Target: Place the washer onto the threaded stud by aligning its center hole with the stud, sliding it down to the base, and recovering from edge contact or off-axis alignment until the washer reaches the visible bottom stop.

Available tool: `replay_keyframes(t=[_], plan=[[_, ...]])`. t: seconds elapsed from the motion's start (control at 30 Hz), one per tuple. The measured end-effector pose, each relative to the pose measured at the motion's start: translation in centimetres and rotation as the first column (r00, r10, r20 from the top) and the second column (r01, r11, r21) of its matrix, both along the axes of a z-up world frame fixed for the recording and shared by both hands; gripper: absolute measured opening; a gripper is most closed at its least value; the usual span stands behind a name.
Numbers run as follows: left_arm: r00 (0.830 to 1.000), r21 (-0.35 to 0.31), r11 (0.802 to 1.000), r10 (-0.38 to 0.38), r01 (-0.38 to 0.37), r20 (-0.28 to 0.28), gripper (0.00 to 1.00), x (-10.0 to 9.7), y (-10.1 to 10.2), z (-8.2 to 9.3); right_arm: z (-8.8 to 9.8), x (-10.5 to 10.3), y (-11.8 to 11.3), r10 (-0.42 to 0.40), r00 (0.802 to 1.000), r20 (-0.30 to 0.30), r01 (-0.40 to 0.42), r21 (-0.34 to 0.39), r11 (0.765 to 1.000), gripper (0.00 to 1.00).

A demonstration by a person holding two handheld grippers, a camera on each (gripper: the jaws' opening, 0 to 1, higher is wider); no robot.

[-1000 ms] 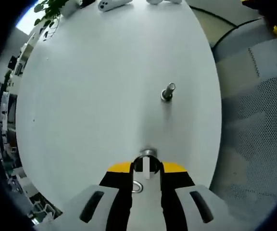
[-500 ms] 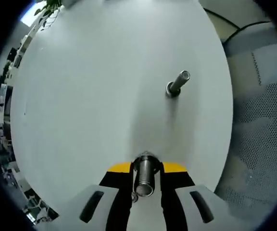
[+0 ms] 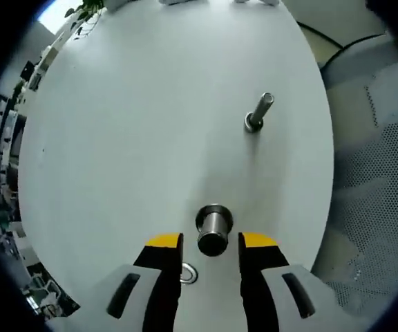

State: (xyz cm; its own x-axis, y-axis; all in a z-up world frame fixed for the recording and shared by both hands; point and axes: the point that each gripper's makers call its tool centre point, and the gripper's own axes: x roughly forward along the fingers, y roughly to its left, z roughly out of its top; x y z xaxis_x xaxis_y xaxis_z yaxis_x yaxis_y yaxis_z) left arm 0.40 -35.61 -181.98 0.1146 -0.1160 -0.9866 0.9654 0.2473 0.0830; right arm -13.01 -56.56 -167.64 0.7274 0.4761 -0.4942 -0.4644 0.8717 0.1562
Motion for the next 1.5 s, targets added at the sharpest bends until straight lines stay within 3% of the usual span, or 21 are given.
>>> replay_keyframes(t=[0.1, 0.17, 0.27, 0.37, 0.43, 0.5, 0.67, 0.8, 0.9, 1.0, 1.23, 1.4, 1.5], plan=[[0.998, -0.051, 0.999, 0.014, -0.01, 0.069, 0.39, 0.5, 0.8, 1.1, -0.1, 0.0, 0.1, 0.005, 1.0, -0.005, -0.005, 0.0, 1.0, 0.34], [0.995, -0.139, 0.989, 0.062, -0.051, 0.073, 0.44, 0.2, 1.1, 2.1, -0.1, 0.0, 0.1, 0.008, 1.0, -0.009, -0.008, -0.001, 1.0, 0.34], [0.979, -0.289, 0.939, 0.202, -0.187, 0.024, 0.52, -0.3, 1.5, 3.4, -0.2, 0.0, 0.2, 0.011, 1.0, -0.012, -0.011, 0.001, 1.0, 0.34], [0.964, -0.344, 0.914, 0.255, -0.217, 0.072, 0.52, -0.3, 2.8, 4.3, -0.2, -0.1, 0.2, 0.012, 1.0, -0.015, -0.012, 0.003, 1.0, 0.34], [0.951, -0.388, 0.884, 0.305, -0.261, 0.055, 0.55, -1.0, 3.5, 4.5, -0.2, -0.1, 0.2, 0.01, 1.0, -0.015, -0.01, 0.007, 1.0, 0.34], [0.939, -0.406, 0.864, 0.342, -0.297, 0.043, 0.57, -1.5, 4.2, 4.5, -0.2, 0.0, 0.2, 0.003, 1.0, -0.015, -0.003, 0.013, 1.0, 0.34], [0.931, -0.417, 0.854, 0.363, -0.312, 0.046, 0.59, -3.3, 6.2, 4.5, -0.1, -0.1, 0.2, 0.004, 1.0, -0.017, -0.004, 0.017, 1.0, 0.34], [0.914, -0.441, 0.828, 0.404, -0.346, 0.04, 0.6, -4.6, 6.9, 4.6, -0.2, -0.2, 0.3, 0.011, 1.0, -0.027, -0.01, 0.029, 1.0, 0.33], [0.915, -0.444, 0.827, 0.402, -0.346, 0.037, 0.6, -5.9, 7.0, 4.4, -0.1, -0.1, 0.2, -0.003, 1.0, -0.027, 0.004, 0.035, 0.999, 0.33], [0.905, -0.449, 0.815, 0.424, -0.366, 0.032, 0.56, -6.8, 7.6, 4.5, -0.2, -0.2, 0.3, 0.007, 0.999, -0.034, -0.006, 0.033, 0.999, 0.33], [0.877, -0.46, 0.787, 0.48, -0.411, 0.037, 0.55, -7.3, 9.7, 5.6, -0.4, -0.3, 0.4, 0.024, 0.999, -0.041, -0.023, 0.028, 0.999, 0.32], [0.864, -0.465, 0.779, 0.5, -0.42, 0.057, 0.53, -7.1, 10.4, 6.1, -0.4, -0.4, 0.5, 0.03, 0.999, -0.04, -0.029, 0.029, 0.999, 0.32], [0.848, -0.486, 0.76, 0.525, -0.432, 0.068, 0.52, -6.4, 10.7, 6.6, -0.4, -0.4, 0.4, 0.03, 0.999, -0.041, -0.029, 0.029, 0.999, 0.32]])
